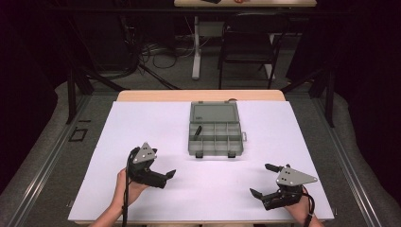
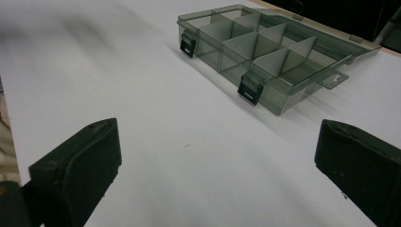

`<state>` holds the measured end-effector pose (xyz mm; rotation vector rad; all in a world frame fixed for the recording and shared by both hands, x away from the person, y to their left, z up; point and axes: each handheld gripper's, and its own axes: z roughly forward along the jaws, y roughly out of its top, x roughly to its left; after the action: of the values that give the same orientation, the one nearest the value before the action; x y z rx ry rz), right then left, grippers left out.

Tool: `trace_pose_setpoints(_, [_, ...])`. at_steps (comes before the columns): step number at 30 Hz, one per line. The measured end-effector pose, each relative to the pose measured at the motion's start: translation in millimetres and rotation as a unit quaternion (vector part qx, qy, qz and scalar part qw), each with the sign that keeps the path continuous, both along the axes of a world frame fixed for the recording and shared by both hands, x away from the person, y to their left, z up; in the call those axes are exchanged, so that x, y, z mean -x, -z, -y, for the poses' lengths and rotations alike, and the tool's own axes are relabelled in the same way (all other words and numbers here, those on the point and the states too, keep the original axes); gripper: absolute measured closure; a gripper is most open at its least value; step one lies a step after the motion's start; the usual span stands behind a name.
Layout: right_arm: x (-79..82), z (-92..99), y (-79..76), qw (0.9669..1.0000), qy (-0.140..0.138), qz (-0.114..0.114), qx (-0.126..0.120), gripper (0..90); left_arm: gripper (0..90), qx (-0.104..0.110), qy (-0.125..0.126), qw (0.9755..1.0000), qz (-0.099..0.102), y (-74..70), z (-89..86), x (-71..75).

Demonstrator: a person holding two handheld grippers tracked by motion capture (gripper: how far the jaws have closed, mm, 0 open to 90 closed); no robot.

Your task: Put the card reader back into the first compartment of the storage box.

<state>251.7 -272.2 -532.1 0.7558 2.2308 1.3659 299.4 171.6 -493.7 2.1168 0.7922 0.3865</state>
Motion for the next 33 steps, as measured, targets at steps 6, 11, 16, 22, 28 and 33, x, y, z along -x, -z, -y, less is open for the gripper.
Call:
trace_pose_setpoints(6, [0.0,0.1,-0.1,1.0,0.0,-0.001,0.001,0.9,0.0,0.003,-0.006,1.0,0.007,-1.1,-7.8,12.4])
trace_pose_setpoints(11, [-0.1,0.2,-0.1,1.0,0.0,-0.001,0.002,0.9,0.0,0.005,-0.012,0.9999,0.01,2.4,-14.7,22.8])
trace_pose_setpoints(16, [-0.3,0.1,0.2,1.0,0.001,-0.003,0.001,0.9,0.0,0.008,-0.022,0.9996,0.011,5.6,-25.2,30.3])
trace_pose_setpoints(22, [-0.3,-0.7,0.8,1.0,0.001,-0.005,0.004,0.9,0.0,0.024,-0.039,0.9989,0.012,14.6,-35.0,40.9])
trace_pose_setpoints(28, [-0.7,-1.3,1.7,1.0,0.001,-0.006,0.005,0.9,0.0,0.028,-0.045,0.9985,0.01,23.6,-39.4,49.8])
trace_pose_setpoints(33, [-0.7,-1.5,1.8,1.0,0.0,-0.005,0.005,0.9,0.0,0.037,-0.051,0.9976,0.027,28.6,-44.8,55.5])
